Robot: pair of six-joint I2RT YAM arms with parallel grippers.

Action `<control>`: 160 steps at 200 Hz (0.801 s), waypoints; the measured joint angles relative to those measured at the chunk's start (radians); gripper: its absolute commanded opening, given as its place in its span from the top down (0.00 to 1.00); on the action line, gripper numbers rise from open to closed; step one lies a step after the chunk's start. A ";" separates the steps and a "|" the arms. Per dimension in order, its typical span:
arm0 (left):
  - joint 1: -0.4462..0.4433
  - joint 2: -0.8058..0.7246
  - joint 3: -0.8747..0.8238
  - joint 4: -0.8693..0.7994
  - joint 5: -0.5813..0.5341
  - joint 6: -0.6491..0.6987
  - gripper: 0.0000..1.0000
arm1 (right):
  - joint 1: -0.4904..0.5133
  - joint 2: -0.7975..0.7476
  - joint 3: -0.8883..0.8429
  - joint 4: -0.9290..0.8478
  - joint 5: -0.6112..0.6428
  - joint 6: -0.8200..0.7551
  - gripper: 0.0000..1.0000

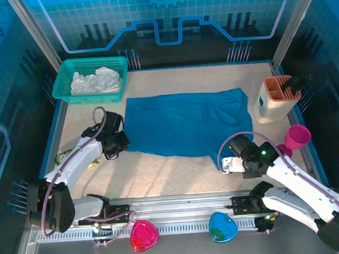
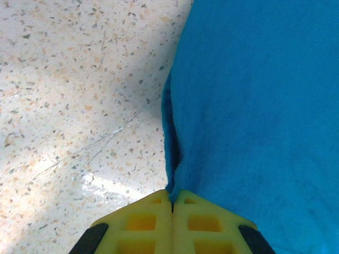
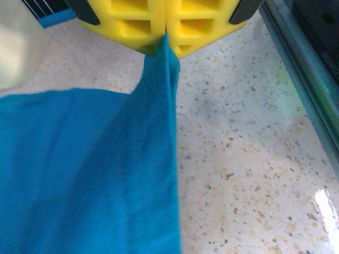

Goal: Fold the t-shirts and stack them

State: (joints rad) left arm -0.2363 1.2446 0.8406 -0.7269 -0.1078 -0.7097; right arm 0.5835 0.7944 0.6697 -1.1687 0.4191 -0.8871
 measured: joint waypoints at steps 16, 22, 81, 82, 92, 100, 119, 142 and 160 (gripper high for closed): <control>0.000 -0.033 0.000 -0.031 0.000 -0.009 1.00 | 0.000 -0.043 0.019 -0.009 0.018 -0.008 1.00; 0.000 -0.044 0.000 -0.041 -0.001 -0.015 1.00 | 0.000 -0.053 0.026 -0.008 0.025 -0.011 1.00; 0.000 -0.021 0.051 -0.114 -0.010 -0.024 1.00 | -0.046 0.048 0.135 0.249 0.113 -0.076 1.00; 0.000 -0.019 0.053 -0.114 -0.010 -0.024 1.00 | -0.047 0.051 0.137 0.254 0.113 -0.077 1.00; 0.000 0.000 0.074 -0.112 -0.014 -0.024 1.00 | -0.059 0.101 0.158 0.312 0.116 -0.100 1.00; 0.000 0.010 0.085 -0.108 -0.018 -0.024 1.00 | -0.071 0.140 0.170 0.357 0.116 -0.117 1.00; 0.000 0.046 0.114 -0.106 -0.024 -0.024 1.00 | -0.113 0.237 0.212 0.443 0.102 -0.162 1.00; 0.001 0.111 0.153 -0.101 -0.031 -0.020 1.00 | -0.179 0.335 0.268 0.544 0.074 -0.217 1.00; 0.002 0.165 0.181 -0.093 -0.037 -0.013 1.00 | -0.237 0.413 0.315 0.611 0.042 -0.262 1.00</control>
State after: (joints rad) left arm -0.2344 1.4094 1.0214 -0.8204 -0.1452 -0.7231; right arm 0.3466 1.2072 0.9844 -0.5575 0.4606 -1.1488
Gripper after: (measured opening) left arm 0.051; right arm 0.062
